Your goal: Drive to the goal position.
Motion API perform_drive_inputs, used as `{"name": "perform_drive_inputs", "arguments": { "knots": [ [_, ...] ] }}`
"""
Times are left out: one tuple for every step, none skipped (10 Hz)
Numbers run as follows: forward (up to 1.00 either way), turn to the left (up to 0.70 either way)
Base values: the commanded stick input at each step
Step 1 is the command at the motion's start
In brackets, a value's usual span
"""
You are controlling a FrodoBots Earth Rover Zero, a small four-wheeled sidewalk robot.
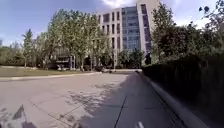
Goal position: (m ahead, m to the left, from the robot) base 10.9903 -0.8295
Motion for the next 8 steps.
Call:
{"name": "perform_drive_inputs", "arguments": {
  "knots": [
    [0.45,0.00],
    [0.45,0.00],
    [0.45,0.00],
    [0.45,0.00],
    [0.45,0.00],
    [0.45,0.00],
    [0.45,0.00],
    [0.45,0.00]
  ]
}}
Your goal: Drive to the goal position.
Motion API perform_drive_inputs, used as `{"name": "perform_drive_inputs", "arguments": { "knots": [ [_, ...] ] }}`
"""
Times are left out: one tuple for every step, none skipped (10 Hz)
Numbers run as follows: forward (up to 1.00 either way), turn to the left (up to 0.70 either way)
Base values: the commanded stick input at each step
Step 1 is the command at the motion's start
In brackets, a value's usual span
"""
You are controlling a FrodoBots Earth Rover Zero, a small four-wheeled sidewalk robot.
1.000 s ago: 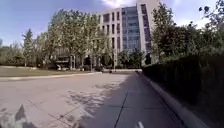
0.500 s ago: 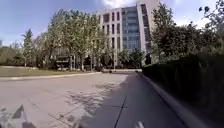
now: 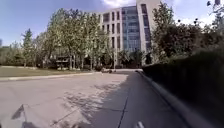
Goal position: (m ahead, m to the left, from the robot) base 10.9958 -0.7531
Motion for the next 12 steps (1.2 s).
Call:
{"name": "perform_drive_inputs", "arguments": {
  "knots": [
    [0.45,0.00],
    [0.45,0.00],
    [0.45,0.00],
    [0.45,-0.08],
    [0.45,-0.18],
    [0.45,-0.27],
    [0.45,-0.27],
    [0.45,-0.27],
    [0.45,-0.27],
    [0.45,-0.27],
    [0.45,-0.27],
    [0.45,-0.27]
  ]
}}
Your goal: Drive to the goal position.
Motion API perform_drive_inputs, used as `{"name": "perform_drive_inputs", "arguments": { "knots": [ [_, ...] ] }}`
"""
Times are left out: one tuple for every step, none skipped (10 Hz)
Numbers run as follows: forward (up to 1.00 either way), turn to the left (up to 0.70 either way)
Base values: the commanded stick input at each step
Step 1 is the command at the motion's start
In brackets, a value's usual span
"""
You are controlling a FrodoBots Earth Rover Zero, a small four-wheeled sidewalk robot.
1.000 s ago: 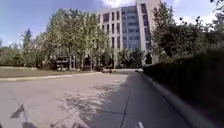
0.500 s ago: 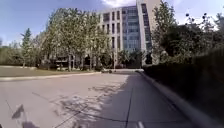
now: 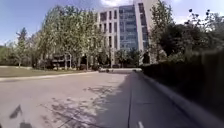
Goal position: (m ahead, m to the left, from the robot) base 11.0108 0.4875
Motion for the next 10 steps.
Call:
{"name": "perform_drive_inputs", "arguments": {
  "knots": [
    [0.45,-0.27],
    [0.45,-0.27],
    [0.45,-0.27],
    [0.45,-0.27],
    [0.45,-0.27],
    [0.45,-0.27],
    [0.45,-0.27],
    [0.45,-0.27],
    [0.45,-0.27],
    [0.45,-0.27]
  ]
}}
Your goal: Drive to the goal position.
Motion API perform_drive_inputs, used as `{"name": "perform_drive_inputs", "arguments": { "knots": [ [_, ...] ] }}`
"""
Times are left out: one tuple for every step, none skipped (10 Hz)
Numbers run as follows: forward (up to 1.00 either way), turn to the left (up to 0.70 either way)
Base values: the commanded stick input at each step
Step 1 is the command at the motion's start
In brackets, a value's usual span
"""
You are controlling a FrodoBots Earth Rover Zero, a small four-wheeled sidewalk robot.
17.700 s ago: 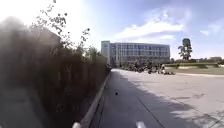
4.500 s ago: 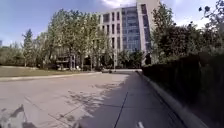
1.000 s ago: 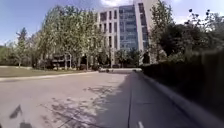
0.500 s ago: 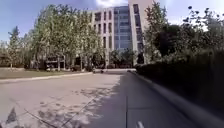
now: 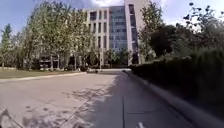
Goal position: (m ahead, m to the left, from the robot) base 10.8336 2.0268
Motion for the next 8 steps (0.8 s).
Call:
{"name": "perform_drive_inputs", "arguments": {
  "knots": [
    [0.45,-0.27],
    [0.45,-0.27],
    [0.45,-0.12],
    [0.45,0.00],
    [0.45,0.00],
    [0.45,0.00],
    [0.45,0.00],
    [0.45,0.00]
  ]
}}
